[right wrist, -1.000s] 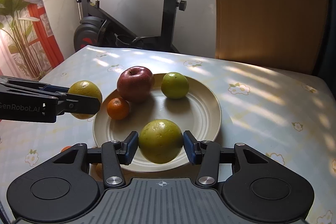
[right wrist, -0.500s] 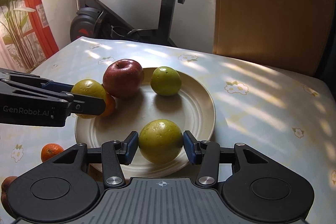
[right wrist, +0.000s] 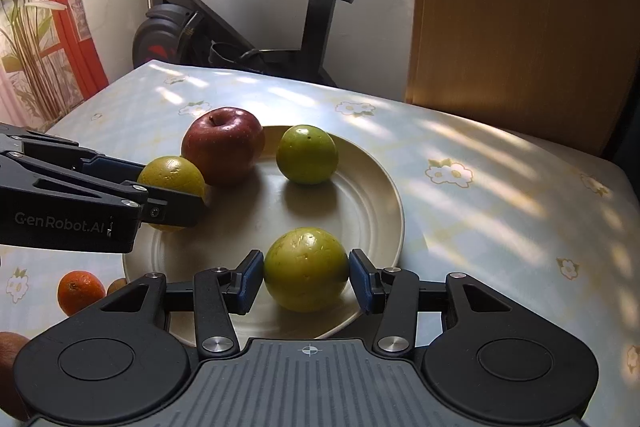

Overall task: Organize fruits
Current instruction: 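Carry both green citrus fruits up and over onto the cream plate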

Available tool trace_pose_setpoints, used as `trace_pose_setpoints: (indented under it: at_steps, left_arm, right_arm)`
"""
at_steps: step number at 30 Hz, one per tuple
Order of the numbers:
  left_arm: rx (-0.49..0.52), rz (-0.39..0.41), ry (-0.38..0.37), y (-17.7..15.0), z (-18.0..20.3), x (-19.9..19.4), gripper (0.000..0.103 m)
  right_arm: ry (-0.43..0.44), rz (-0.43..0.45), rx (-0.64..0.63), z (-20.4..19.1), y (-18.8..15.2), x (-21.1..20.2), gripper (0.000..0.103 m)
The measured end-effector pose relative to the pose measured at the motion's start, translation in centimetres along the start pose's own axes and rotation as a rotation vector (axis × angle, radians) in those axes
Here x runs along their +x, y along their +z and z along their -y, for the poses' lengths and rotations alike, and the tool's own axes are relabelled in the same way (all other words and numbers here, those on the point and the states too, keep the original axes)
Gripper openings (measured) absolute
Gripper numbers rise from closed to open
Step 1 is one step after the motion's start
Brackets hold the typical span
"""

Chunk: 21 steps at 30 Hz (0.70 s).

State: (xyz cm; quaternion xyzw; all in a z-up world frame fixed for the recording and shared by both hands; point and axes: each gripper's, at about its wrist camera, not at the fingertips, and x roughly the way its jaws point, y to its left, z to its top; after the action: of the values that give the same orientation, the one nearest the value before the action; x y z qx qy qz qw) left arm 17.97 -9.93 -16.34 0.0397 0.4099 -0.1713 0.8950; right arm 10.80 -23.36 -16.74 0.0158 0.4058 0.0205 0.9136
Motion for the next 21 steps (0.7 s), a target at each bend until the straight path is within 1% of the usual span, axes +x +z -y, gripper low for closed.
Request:
trace_pose_setpoints:
  at_steps: [21]
  left_arm:
    - [0.013,-0.021,-0.017,0.4,0.5,1.1,0.049]
  right_arm:
    - [-0.017,0.0,-0.04,1.0,1.3,1.0,0.043]
